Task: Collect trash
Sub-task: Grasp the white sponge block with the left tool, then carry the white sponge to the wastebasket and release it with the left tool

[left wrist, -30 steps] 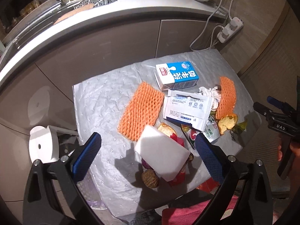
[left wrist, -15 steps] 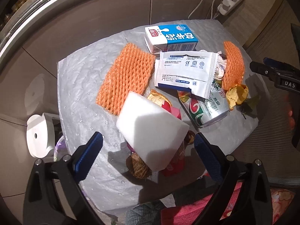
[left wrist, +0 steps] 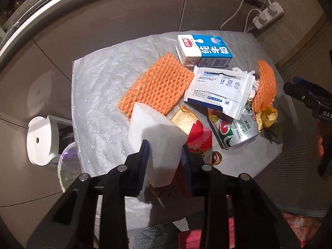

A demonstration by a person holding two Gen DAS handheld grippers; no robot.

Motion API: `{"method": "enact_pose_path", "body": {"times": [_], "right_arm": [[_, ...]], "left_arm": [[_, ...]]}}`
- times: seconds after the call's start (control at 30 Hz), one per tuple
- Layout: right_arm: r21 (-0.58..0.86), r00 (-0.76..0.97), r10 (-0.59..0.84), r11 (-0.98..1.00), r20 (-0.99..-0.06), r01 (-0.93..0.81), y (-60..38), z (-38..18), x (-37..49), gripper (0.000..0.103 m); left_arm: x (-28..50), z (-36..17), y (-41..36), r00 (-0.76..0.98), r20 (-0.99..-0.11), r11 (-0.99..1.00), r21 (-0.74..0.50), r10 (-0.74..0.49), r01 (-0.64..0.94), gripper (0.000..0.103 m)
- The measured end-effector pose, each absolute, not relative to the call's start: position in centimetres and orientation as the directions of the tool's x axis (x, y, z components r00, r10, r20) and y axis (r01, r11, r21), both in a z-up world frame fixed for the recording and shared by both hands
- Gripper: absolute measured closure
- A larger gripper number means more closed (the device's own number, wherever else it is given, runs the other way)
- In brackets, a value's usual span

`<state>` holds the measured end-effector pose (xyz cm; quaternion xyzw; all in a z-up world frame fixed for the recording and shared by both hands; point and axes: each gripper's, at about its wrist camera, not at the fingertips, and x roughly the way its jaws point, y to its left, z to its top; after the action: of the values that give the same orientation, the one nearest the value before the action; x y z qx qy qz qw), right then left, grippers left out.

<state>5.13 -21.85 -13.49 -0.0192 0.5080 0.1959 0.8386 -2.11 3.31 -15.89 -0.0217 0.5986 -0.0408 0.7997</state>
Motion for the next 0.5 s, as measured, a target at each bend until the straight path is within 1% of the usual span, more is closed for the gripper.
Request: {"method": "enact_pose_path", "body": {"times": [0.1,0.17,0.27,0.33,0.43,0.5], "right_arm": [[0.203,0.389,0.368,0.892,-0.844,-0.404,-19.2,-13.1,5.1,0.002],[0.192,0.379,0.368,0.883,-0.849,-0.429,-17.4,-13.5,5.4,0.003],[0.183,0.357,0.361,0.876,-0.862,-0.446,-15.3,-14.4,6.3,0.012],[0.204,0.331,0.368,0.876,-0.869,-0.437,-14.4,-15.1,7.1,0.017],[0.248,0.281,0.386,0.873,-0.879,-0.420,-13.3,-16.4,8.6,0.028],[0.279,0.247,0.403,0.866,-0.881,-0.416,-13.0,-17.0,9.0,0.043]], "left_arm": [[-2.4,-14.8,3.9,0.306,-0.946,0.995,-0.100,-0.104,0.026,0.077],[-2.6,-14.4,4.3,0.318,-0.942,0.994,-0.105,-0.106,0.021,0.077],[-2.9,-14.0,4.8,0.330,-0.936,0.992,-0.127,-0.122,0.006,0.078],[-3.1,-13.8,5.1,0.340,-0.931,0.989,-0.146,-0.137,-0.001,0.078],[-3.5,-13.4,5.4,0.354,-0.925,0.988,-0.152,-0.141,-0.004,0.078],[-3.7,-13.0,5.7,0.363,-0.920,0.987,-0.162,-0.146,-0.014,0.078]]}}
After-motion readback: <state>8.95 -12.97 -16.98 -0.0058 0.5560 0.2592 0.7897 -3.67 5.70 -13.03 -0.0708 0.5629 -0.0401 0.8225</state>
